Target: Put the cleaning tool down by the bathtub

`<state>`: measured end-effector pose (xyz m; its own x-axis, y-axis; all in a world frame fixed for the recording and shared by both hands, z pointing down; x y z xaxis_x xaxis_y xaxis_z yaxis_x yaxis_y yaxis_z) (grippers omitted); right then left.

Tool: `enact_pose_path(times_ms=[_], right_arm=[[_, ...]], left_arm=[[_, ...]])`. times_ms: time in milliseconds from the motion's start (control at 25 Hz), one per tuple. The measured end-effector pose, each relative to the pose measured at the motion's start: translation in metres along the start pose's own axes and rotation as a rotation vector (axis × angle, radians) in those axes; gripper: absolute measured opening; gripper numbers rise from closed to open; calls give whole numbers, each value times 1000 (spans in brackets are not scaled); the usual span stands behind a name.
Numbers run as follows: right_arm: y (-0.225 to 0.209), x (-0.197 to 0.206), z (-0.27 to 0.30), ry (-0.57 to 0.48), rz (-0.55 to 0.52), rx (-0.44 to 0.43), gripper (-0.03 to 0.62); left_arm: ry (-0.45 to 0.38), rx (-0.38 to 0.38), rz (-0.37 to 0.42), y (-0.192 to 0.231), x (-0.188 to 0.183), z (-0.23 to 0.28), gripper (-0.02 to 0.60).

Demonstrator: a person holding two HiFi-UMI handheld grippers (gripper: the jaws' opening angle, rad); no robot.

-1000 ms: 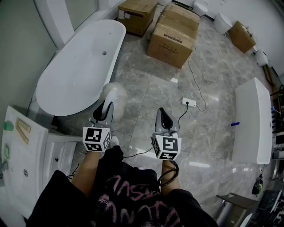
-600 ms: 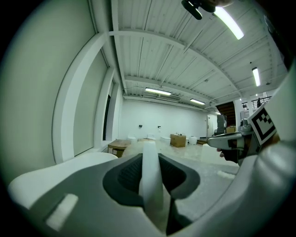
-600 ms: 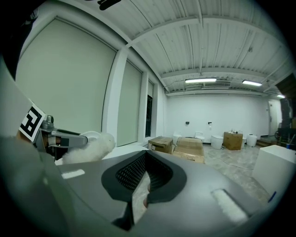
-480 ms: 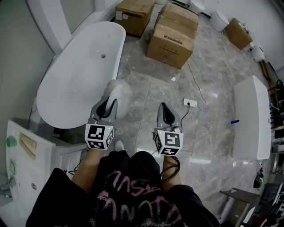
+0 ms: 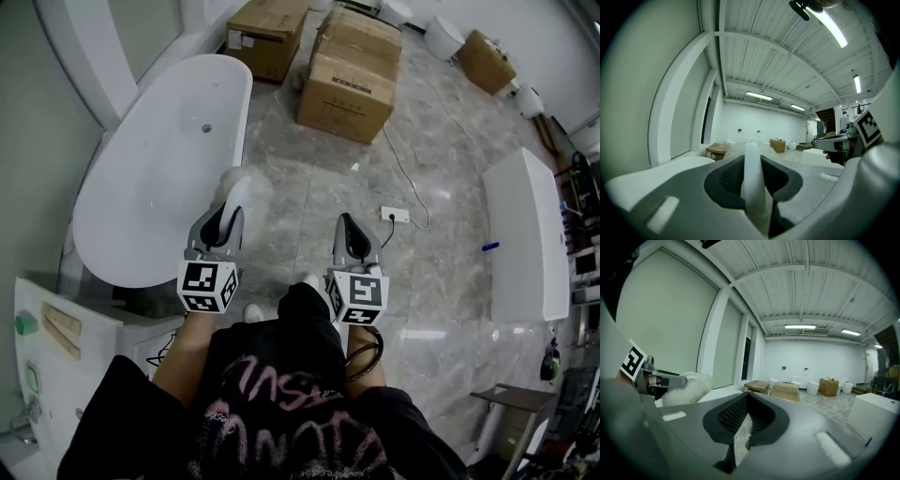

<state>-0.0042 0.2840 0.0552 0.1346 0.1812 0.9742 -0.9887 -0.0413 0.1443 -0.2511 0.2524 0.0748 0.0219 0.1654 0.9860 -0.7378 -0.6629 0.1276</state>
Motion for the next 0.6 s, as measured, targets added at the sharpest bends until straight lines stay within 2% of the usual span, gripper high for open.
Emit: enact_pose_path(times_ms=[320,600], right_arm=[[4,6,14,-14,-1,16,14],[9,13,36,-2,26,-4,14]], left_arm=[[-10,22,29,9,0,12,88],[3,24,30,23,5,25,88]])
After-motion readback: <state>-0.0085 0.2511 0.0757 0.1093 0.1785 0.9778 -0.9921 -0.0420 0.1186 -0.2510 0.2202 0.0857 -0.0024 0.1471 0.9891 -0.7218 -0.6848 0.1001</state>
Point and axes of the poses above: the fingertips, and each gripper's own axes: z forward along the fingers, y to its left, x out of its underside, the point moved 6 cm from there along -z, backward along the fingers, and after that the axes turned 15 degrees about x, right-handed, at the moved point
